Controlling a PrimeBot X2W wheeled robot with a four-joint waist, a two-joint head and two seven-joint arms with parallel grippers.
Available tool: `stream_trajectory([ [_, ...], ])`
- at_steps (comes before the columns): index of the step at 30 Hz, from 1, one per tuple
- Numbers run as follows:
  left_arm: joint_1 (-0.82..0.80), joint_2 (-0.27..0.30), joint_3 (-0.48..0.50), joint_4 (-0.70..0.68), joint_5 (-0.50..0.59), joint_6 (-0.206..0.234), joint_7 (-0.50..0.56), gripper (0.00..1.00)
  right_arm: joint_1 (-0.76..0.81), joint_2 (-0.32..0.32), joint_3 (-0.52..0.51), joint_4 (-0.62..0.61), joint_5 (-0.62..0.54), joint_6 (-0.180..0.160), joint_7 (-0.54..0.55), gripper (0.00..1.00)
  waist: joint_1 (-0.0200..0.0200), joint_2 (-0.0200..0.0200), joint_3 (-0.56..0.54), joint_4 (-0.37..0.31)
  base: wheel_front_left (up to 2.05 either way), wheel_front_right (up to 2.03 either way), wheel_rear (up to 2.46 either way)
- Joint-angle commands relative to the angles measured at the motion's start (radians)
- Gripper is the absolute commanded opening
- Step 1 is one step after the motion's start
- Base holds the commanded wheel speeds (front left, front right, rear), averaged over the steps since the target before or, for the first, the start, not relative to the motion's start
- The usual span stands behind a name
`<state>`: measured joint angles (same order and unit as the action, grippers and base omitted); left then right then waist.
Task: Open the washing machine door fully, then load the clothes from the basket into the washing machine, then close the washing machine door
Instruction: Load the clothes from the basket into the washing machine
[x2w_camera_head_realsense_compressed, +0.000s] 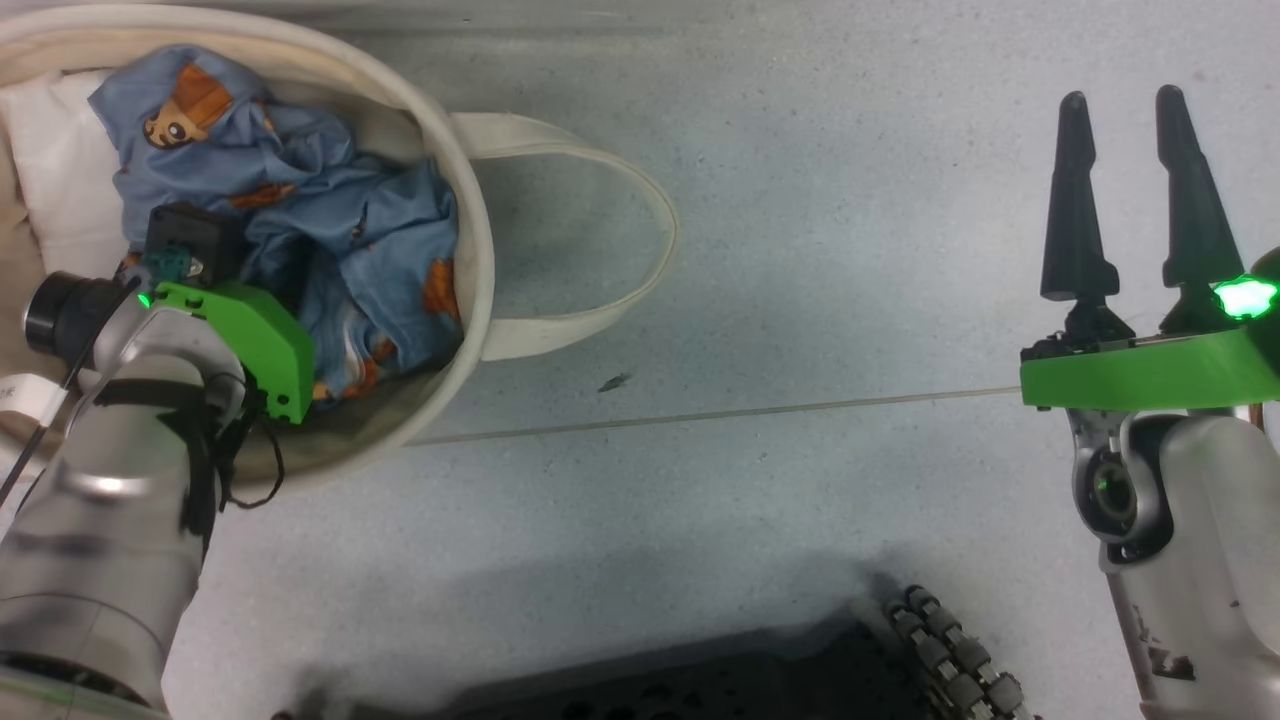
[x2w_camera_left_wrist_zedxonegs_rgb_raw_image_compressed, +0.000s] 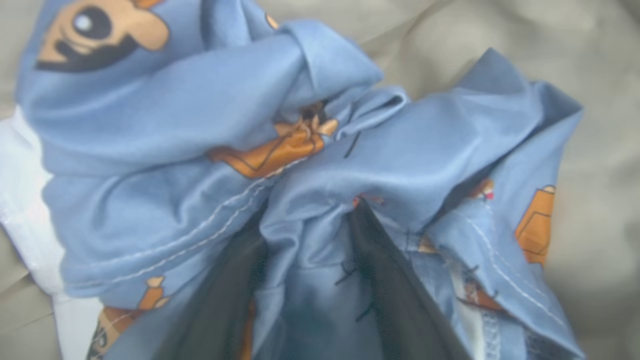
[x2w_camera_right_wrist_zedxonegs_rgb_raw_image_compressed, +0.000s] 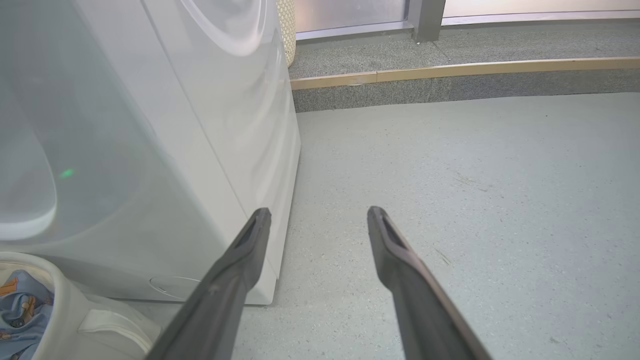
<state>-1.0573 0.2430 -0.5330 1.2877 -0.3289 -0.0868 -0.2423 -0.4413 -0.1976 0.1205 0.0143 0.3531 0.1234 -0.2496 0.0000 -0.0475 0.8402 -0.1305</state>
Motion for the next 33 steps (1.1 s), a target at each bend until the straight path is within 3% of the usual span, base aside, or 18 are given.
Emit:
stream_trajectory([
  [1,0.006,0.029,0.021,-0.002,-0.012,0.009,-0.003,0.0,0.051,-0.001,0.008,-0.034,-0.009,0.007,-0.011,1.0,0.0,-0.0001,-0.002,0.002,0.0,0.0,0.0],
  [11,0.04,0.003,0.041,0.002,-0.054,0.004,-0.011,0.0,0.031,0.003,0.038,-0.008,0.011,0.007,-0.011,1.0,0.0,-0.0001,-0.061,0.029,0.0,0.0,0.0],
  [16,0.082,-0.022,0.1,-0.013,-0.125,-0.014,-0.018,0.0,0.009,0.011,0.07,0.029,0.032,0.007,-0.012,1.0,0.0,-0.0001,-0.13,0.044,0.0,0.0,0.0],
  [33,0.372,-0.012,0.286,-0.381,-0.076,-0.022,-0.019,0.0,0.04,0.03,0.123,0.139,0.115,0.007,-0.012,1.0,0.0,-0.0001,-0.434,0.114,0.0,0.0,0.0],
])
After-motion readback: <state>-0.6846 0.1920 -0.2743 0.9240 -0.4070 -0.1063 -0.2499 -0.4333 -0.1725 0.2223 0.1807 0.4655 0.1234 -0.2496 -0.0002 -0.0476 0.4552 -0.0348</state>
